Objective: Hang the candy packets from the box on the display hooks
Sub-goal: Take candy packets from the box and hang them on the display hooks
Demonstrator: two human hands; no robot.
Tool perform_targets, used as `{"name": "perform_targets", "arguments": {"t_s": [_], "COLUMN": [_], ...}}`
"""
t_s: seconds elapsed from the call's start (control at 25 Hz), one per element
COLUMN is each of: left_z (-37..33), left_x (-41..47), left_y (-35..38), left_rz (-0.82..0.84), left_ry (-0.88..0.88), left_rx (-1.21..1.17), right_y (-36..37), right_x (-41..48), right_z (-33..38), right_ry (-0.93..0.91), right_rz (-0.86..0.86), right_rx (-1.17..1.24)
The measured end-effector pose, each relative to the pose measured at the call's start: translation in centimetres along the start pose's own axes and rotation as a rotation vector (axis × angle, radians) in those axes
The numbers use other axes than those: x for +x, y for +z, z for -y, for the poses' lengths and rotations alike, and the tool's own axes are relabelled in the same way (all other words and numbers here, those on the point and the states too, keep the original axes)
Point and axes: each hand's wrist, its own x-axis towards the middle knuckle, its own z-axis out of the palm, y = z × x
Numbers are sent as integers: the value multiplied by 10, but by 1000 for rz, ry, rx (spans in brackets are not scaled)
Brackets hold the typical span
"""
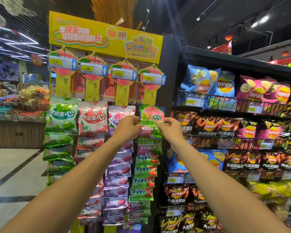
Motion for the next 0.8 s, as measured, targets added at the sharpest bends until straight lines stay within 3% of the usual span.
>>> {"name": "perform_targets", "arguments": {"t_s": [0.48,0.8], "left_z": [1,-7], "left_x": [-19,-52], "left_y": [13,43], "left_rz": [34,-116], "left_ry": [-49,160], "left_rx": [108,445], "right_y": [-6,-59], "right_x": [-9,-28], "right_z": [-11,-23], "right_ry": [-32,-60], "right_rz": [42,92], "right_rx": [-148,-180]}}
